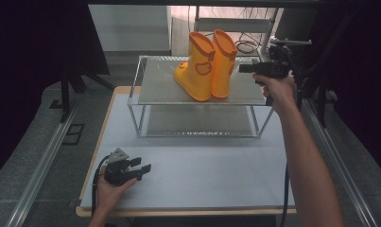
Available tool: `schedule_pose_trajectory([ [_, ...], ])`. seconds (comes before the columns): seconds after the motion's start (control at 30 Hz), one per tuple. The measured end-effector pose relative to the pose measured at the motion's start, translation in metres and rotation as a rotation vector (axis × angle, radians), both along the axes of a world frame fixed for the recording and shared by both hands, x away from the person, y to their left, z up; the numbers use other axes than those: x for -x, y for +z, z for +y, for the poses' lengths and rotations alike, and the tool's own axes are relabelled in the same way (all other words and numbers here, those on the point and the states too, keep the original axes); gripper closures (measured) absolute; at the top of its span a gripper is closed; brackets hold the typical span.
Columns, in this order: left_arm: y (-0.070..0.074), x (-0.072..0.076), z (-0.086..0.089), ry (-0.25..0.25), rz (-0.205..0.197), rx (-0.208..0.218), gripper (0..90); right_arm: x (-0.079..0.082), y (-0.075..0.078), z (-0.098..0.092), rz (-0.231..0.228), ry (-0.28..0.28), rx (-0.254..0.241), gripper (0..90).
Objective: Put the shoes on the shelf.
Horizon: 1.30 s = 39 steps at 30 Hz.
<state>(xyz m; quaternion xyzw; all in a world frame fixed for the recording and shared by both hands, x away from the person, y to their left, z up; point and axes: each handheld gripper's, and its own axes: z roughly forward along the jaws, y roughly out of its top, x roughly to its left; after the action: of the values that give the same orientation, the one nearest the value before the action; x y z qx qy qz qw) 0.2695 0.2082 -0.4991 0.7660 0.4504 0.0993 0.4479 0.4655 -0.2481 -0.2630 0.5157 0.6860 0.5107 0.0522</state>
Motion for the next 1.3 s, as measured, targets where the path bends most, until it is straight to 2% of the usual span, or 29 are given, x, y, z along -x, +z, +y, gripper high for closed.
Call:
schedule_pose_trajectory([
  [0.27, 0.000, 0.000, 0.000, 0.001, 0.000, 0.000, 43.8, -0.004, -0.032, 0.007, 0.038, -0.006, 0.019, 89.3],
  [0.53, -0.001, 0.000, 0.000, 0.001, 0.004, -0.001, 43.8, -0.007, -0.054, 0.012, 0.081, -0.008, 0.030, 89.3],
  [0.73, -0.001, 0.000, 0.000, 0.001, 0.006, -0.003, 43.8, -0.008, -0.063, 0.017, 0.094, -0.009, 0.055, 89.3],
  [0.83, -0.001, 0.000, 0.000, 0.002, 0.005, -0.001, 43.7, -0.010, -0.069, 0.022, 0.089, -0.025, 0.088, 89.4],
  [1.07, -0.001, 0.000, 0.001, 0.004, 0.006, 0.001, 43.8, -0.016, -0.074, 0.021, 0.105, -0.044, 0.076, 89.5],
  [1.3, -0.002, -0.001, 0.000, 0.002, 0.008, 0.000, 43.8, -0.017, -0.075, 0.021, 0.116, -0.037, 0.055, 89.6],
])
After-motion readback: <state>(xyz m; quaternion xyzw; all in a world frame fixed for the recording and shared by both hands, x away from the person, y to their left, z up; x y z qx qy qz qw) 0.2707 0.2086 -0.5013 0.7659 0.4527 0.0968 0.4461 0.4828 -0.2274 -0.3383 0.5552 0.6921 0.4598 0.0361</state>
